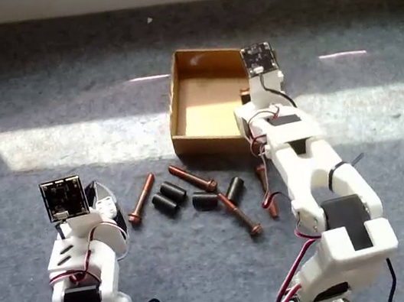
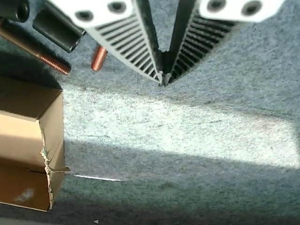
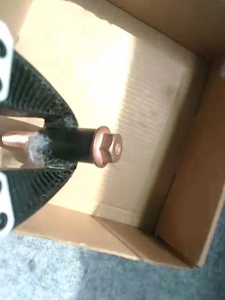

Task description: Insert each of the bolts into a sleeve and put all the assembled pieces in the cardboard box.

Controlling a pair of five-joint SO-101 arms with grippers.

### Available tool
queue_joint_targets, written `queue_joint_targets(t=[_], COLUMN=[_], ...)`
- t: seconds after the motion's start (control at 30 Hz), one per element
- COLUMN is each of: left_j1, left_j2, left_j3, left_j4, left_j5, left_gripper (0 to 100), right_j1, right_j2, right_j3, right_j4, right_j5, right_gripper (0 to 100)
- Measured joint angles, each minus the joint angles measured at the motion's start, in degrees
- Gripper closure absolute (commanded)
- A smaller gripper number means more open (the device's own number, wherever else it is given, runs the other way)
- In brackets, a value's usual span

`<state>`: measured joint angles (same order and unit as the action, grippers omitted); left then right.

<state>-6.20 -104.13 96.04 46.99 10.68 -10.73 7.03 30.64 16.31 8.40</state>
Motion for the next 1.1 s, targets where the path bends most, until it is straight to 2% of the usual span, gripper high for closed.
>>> queue_joint_targets(t=[0.2, 0.4, 0.67, 0.93, 1.1], left_j1=[0.0, 0.0, 0.0, 0.0, -1.0], left_j2=[0.0, 0.0, 0.0, 0.0, 0.0], left_j3=[0.0, 0.0, 0.0, 0.0, 0.0], left_j4=[0.0, 0.0, 0.0, 0.0, 0.0], left_j5=[0.0, 0.0, 0.0, 0.0, 0.0], left_gripper=[99, 99, 99, 99, 99], right_j1=[0.5, 1.0, 1.0, 0.9, -3.8], right_j2=[1.1, 1.2, 0.9, -17.4, -28.0], right_j3=[-1.0, -6.6, -8.3, -9.2, -9.2], right_j4=[1.9, 10.6, 16.3, 30.3, 40.4], right_j5=[0.0, -0.1, -0.1, -0.1, -0.1], right_gripper=[90.2, 90.2, 90.3, 90.3, 90.3])
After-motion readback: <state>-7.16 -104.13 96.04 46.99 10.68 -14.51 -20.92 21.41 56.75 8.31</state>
